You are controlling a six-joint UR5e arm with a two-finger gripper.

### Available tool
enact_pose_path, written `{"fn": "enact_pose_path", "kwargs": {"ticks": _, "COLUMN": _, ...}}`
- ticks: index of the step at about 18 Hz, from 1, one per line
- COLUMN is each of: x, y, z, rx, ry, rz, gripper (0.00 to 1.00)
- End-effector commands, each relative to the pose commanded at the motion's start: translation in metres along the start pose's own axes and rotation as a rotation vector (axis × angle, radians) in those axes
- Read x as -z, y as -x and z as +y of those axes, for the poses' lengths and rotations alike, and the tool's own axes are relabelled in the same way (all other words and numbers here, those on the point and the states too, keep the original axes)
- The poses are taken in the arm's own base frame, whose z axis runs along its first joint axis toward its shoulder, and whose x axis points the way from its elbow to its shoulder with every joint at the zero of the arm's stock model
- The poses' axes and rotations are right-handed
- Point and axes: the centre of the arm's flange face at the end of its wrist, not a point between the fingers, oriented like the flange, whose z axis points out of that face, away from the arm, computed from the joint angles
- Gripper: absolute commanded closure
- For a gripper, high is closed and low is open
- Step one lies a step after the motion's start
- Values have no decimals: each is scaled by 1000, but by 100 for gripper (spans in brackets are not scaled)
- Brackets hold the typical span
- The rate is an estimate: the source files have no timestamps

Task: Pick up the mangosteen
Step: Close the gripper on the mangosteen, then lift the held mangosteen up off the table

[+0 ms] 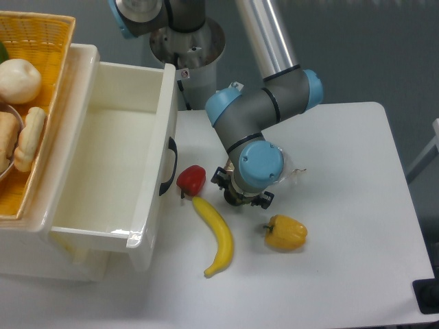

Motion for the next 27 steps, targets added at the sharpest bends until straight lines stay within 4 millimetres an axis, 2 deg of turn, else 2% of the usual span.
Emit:
{"fn": "enact_pose_path", "kwargs": {"ticks": 5, "x": 3, "y": 1, "z": 2, "rx": 5, "ry": 2, "rz": -1, "gripper": 90}}
{"fn": "enact_pose_path", "kwargs": {"ticks": 8, "x": 3, "y": 1, "z": 2, "rx": 4, "ry": 5, "rz": 0, "gripper": 94}}
{"fn": "enact_pose_path", "kwargs": {"ticks": 11, "x": 11, "y": 2, "z": 3, "rx": 6, "ry": -1, "rz": -10, "gripper": 94}}
{"fn": "enact_pose_path", "kwargs": {"ticks": 14, "x": 35, "y": 5, "z": 6, "rx": 10, "ry": -25, "rz": -40, "gripper": 94}}
{"fn": "enact_pose_path", "kwargs": {"ticks": 17, "x": 67, "y": 15, "z": 18, "rx": -1, "ry": -46, "rz": -60, "gripper": 94}}
{"fn": "enact_pose_path", "kwargs": {"ticks": 21, "x": 105, "y": 29, "z": 53, "rx": -100, "ry": -87, "rz": -100, "gripper": 94}}
{"fn": "enact_pose_path", "kwargs": {"ticks": 24, "x": 125, "y": 36, "z": 77, "rx": -138, "ry": -120, "rz": -123, "gripper": 94}}
{"fn": "enact_pose_path", "kwargs": {"ticks": 27, "x": 136, "y": 38, "z": 90, "rx": -151, "ry": -157, "rz": -117, "gripper": 94}}
